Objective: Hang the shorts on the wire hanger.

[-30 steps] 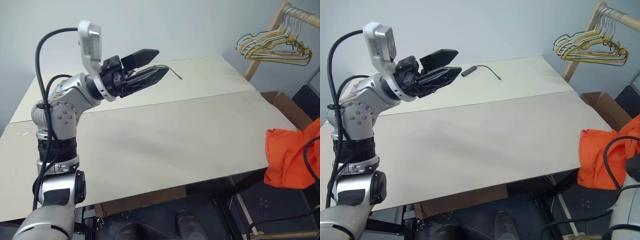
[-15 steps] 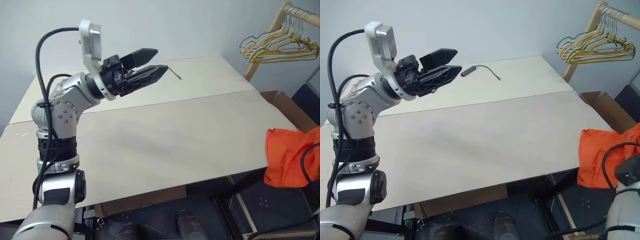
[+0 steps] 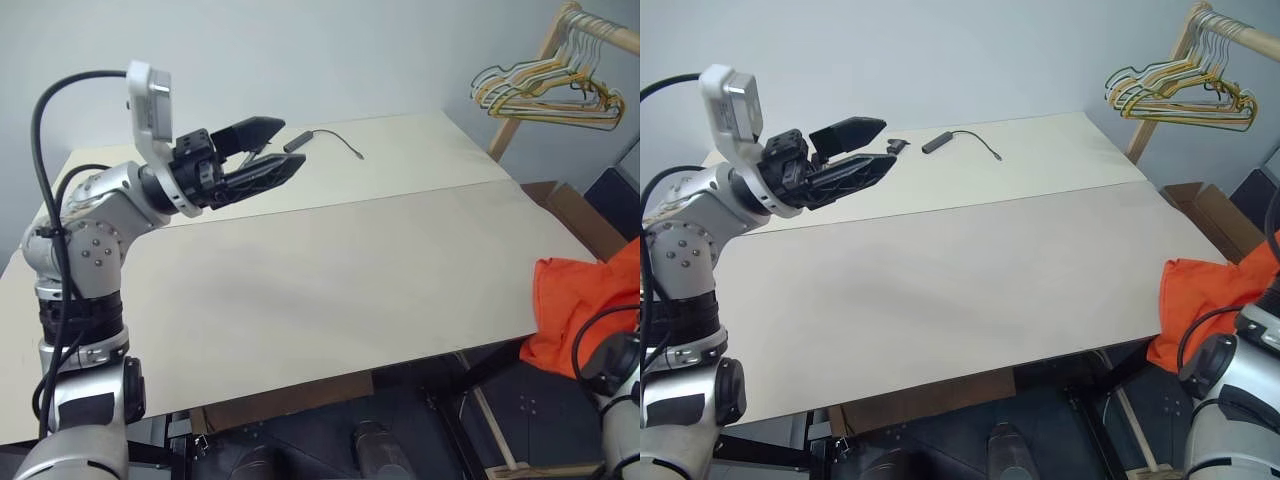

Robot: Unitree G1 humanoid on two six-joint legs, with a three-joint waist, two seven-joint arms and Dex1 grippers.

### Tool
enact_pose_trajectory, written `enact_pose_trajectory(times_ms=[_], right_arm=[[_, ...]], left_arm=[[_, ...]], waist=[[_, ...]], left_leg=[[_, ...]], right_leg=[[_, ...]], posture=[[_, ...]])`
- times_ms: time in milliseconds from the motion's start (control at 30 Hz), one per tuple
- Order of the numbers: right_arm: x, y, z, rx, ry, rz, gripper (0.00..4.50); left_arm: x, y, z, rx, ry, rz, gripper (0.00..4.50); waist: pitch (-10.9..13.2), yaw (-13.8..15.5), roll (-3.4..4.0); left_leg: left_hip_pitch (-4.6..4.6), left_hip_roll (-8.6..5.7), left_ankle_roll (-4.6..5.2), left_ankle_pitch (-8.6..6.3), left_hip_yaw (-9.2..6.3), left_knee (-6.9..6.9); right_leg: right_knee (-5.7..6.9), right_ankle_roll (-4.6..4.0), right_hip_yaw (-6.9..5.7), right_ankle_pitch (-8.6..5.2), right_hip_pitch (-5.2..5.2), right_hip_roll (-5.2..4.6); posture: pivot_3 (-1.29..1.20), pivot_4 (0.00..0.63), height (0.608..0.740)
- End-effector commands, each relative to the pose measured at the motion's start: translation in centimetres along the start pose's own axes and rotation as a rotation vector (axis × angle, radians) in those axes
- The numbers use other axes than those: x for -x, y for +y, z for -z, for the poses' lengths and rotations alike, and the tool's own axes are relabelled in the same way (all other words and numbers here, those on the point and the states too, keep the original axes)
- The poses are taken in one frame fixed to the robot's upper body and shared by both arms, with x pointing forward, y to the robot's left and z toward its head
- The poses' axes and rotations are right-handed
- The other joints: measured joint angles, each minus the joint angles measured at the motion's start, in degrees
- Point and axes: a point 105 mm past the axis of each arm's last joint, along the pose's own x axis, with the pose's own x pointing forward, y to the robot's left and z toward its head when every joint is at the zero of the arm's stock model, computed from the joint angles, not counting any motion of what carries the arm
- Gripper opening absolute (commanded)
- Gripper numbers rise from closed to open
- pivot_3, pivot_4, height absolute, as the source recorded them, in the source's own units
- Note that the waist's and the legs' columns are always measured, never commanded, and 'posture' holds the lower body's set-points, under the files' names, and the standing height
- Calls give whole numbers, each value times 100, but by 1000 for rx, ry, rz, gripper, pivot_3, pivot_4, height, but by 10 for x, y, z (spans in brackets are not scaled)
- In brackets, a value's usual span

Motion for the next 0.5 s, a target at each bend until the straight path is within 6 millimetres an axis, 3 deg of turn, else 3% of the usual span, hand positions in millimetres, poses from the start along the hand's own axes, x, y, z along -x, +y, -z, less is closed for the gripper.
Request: enact_pose_trajectory(times_ms=[33, 167, 267, 333, 400, 500], right_arm=[[25, 3, -48, -39, -284, 20, 4487], [60, 26, -81, -81, -581, -78, 4487], [103, 85, -89, -176, -672, -599, 4487], [131, 113, -80, -158, -682, -909, 4487], [164, 136, -57, -138, -674, -1227, 4487], [204, 154, -26, -73, -598, -1647, 4487]], left_arm=[[7, -6, -14, -65, -23, 2, 4500], [16, -7, -11, -88, 9, -29, 4500], [26, -7, -6, -144, 26, -64, 4500], [31, -7, -3, -174, 40, -81, 4500], [37, -6, 6, -215, 102, -118, 4500], [46, -9, 21, -245, 201, -138, 4500]], waist=[[-1, -7, 0], [-2, 3, -1], [-2, -4, 0], [-2, 3, -1], [-6, 49, -9], [-10, 187, -18]], left_leg=[[1, 1, 0, 0, -1, 0], [4, 0, -1, 0, 0, 0], [8, 0, -1, 1, -1, 0], [22, 4, -1, 0, -1, 0], [21, 6, 0, 0, -5, 0], [20, 7, 0, 0, -6, 0]], right_leg=[[1, 0, 0, 0, 1, 1], [-1, 0, 0, 0, 4, 1], [1, 0, 2, 0, 5, 1], [0, -1, 3, 1, 17, 4], [-1, -1, -4, 1, 21, 5], [-5, -1, -9, 1, 23, 5]], posture=[[-183, 62, 740], [-157, 55, 740], [-132, 52, 740], [-125, 51, 740], [-79, 50, 740], [-41, 52, 740]])
